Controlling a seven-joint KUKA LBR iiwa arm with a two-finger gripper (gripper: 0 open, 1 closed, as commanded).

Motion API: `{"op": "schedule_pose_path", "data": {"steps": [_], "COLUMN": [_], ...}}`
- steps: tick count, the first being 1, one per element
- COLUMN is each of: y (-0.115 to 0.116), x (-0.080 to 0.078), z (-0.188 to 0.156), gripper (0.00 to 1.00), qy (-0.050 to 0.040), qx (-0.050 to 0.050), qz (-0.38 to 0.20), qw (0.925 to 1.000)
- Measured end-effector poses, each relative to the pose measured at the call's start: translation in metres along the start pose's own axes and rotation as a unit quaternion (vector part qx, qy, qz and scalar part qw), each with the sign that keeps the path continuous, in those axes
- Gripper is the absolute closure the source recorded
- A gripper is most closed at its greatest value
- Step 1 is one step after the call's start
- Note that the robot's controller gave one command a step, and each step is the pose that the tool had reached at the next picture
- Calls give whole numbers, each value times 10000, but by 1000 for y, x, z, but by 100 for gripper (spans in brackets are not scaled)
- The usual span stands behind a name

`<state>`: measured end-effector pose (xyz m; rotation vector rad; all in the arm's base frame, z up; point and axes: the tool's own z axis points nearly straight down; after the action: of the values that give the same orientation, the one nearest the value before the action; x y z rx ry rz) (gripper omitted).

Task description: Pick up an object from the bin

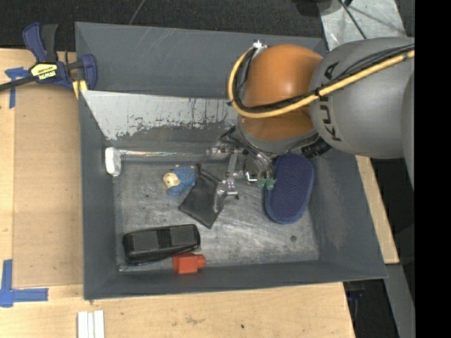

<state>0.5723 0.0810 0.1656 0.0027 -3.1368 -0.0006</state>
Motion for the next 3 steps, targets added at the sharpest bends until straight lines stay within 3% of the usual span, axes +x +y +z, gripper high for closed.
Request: {"op": "schedule_pose_path", "data": {"steps": [1, 2, 3], "y": [0, 1, -7], "x": [-2, -7, -49], "z": [-4, -43, 60], "gripper": [100, 100, 100], "qy": [-40, -66, -17], "qx": [-3, -4, 5], "qz": [12, -11, -1294], "qw": [10000, 10000, 9916]}}
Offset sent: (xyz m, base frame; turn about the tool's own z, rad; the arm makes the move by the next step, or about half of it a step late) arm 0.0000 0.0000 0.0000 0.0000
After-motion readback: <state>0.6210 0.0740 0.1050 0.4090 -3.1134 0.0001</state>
